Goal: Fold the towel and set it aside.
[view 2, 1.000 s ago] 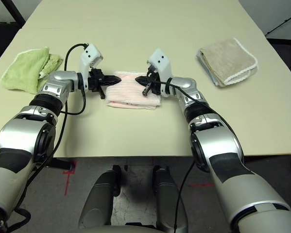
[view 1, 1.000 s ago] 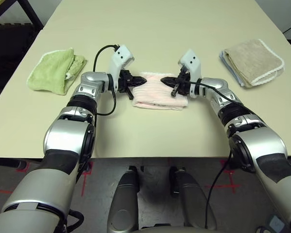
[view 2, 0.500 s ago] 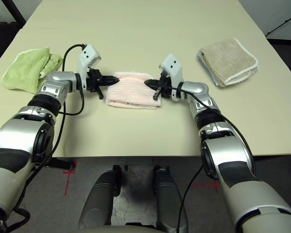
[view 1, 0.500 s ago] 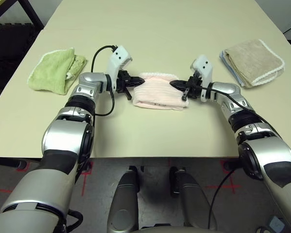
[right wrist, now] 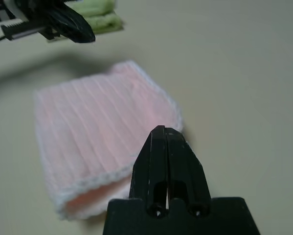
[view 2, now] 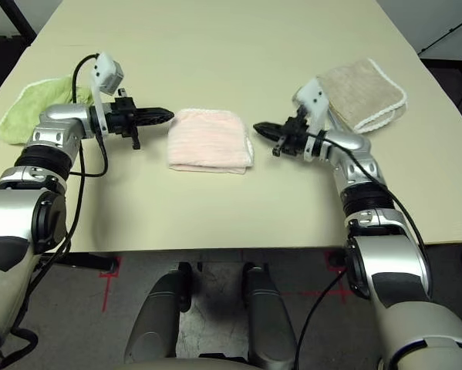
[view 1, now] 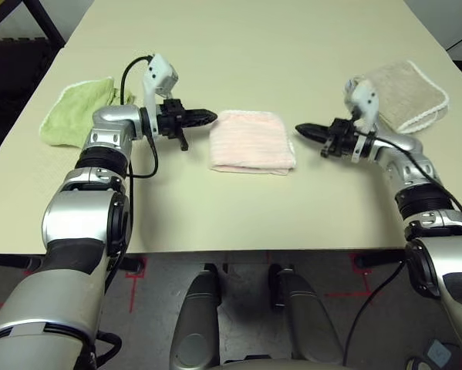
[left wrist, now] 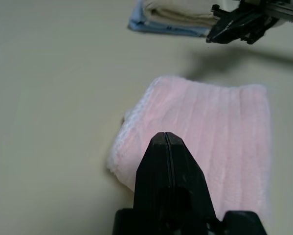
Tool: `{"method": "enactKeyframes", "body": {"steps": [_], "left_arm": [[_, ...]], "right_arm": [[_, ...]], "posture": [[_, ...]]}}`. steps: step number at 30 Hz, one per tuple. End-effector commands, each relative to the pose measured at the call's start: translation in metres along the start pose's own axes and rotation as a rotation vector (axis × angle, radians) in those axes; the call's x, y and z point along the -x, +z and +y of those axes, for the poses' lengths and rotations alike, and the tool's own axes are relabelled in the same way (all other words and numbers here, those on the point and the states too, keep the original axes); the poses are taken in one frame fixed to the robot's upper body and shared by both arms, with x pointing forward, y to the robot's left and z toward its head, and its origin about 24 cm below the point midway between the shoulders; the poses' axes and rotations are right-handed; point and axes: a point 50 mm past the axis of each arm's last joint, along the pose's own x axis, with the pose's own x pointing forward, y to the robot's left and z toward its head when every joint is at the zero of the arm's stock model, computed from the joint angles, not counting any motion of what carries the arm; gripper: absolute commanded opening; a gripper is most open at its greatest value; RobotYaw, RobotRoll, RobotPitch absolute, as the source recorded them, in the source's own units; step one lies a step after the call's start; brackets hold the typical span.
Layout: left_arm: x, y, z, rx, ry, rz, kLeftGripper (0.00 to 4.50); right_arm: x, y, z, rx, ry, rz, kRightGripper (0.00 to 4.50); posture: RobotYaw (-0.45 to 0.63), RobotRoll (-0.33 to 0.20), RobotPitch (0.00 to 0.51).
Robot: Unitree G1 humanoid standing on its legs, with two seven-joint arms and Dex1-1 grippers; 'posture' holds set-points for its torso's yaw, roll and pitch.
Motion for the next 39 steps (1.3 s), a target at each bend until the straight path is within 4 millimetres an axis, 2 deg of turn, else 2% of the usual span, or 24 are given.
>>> {"method": "enactKeyframes", "body": {"steps": [1,5,9,10,12,21,26,30,34,39], "left_arm": [[0.009,-0.001,-0.008,0.003,-0.074,-0.019,0.61],[0.016,-0.002,-0.023,-0.004,-0.174,-0.052,1.98],[0.021,-0.004,-0.034,-0.002,-0.190,-0.063,3.50],[0.021,-0.005,-0.035,-0.006,-0.190,-0.062,3.87],[0.023,-0.006,-0.037,-0.013,-0.189,-0.058,4.49],[0.029,-0.010,-0.033,0.026,-0.132,-0.028,4.49],[0.030,-0.012,-0.023,0.380,-0.007,0.010,4.49],[0.022,-0.007,-0.025,0.506,-0.008,0.012,4.49],[0.022,-0.020,-0.023,0.717,0.053,0.130,4.49],[0.022,-0.028,-0.022,0.976,0.115,0.180,4.49]], "right_arm": [[0.008,0.003,0.009,-0.003,0.046,0.000,1.39],[0.015,0.005,0.015,-0.056,0.076,0.004,2.79],[0.027,0.000,0.019,-0.136,0.080,0.042,4.27],[0.029,-0.001,0.019,-0.142,0.078,0.048,4.50],[0.034,-0.004,0.019,-0.137,0.067,0.072,4.50],[0.044,-0.008,0.020,-0.141,0.038,0.095,4.50],[0.049,-0.010,0.022,-0.099,0.040,0.112,4.50],[0.049,-0.010,0.022,-0.096,0.036,0.104,4.50],[0.047,-0.007,0.023,-0.092,0.035,0.094,4.50],[0.047,-0.006,0.025,-0.090,0.037,0.089,4.50]], "posture": [[0.01,0.000,0.219],[0.02,0.000,0.216],[0.03,0.000,0.214],[0.03,0.000,0.214],[0.03,0.000,0.214],[0.03,0.000,0.212],[0.02,0.000,0.217],[0.03,0.000,0.220],[0.02,0.000,0.226],[0.02,0.000,0.232]]}}
